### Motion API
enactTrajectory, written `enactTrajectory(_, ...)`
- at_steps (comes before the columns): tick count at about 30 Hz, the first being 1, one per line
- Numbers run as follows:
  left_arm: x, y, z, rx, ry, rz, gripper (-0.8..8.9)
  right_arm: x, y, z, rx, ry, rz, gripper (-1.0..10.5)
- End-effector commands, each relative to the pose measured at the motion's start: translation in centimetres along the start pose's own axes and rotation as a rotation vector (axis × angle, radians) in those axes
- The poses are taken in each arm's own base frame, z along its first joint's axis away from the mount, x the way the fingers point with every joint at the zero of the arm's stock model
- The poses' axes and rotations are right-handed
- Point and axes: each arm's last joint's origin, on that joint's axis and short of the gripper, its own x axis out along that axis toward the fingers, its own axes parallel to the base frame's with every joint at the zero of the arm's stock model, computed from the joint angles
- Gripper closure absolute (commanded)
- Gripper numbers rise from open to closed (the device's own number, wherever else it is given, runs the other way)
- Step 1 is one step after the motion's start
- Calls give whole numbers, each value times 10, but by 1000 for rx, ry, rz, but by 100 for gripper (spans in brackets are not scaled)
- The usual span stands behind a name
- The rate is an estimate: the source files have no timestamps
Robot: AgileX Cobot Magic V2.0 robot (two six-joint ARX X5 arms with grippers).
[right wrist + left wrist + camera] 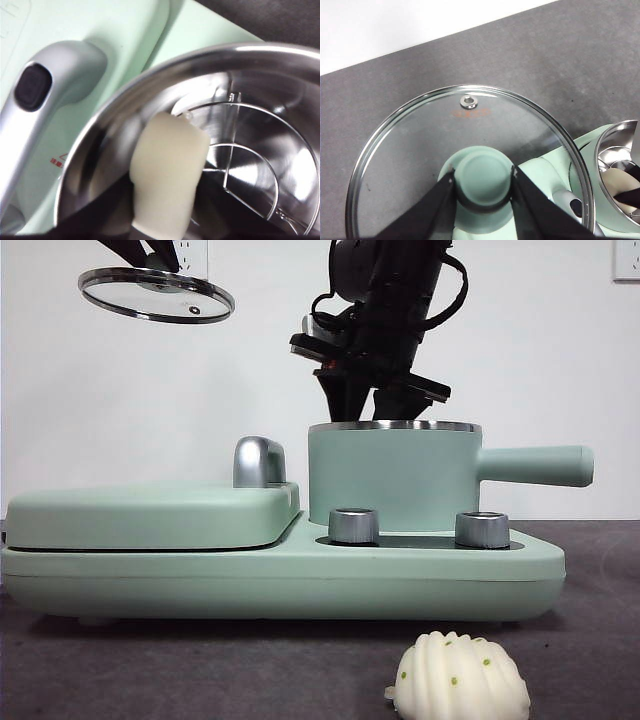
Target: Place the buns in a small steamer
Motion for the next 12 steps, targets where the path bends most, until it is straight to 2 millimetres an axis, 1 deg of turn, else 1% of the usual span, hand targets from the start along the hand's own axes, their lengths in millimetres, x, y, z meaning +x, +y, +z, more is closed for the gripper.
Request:
enactTrajectory(1,0,0,7,4,-39,-7,806,4,1,5,-10,-1,2,674)
enactTrajectory(3,0,0,6,4,-37,-7,806,4,0,5,-10,-3,1,642)
enactTrajectory(5,0,0,6,4,-35,-8,806,4,1,6,-10,-10,2,633)
enactTrajectory(6,0,0,6,4,-34,-8,806,4,1,6,-5,-10,2,612)
enactTrajectory(9,0,0,6,4,-34,-8,806,3,-2,6,19,-13,1,501)
enactTrajectory(12,0,0,6,4,-34,-8,806,0,-3,6,28,-20,0,463)
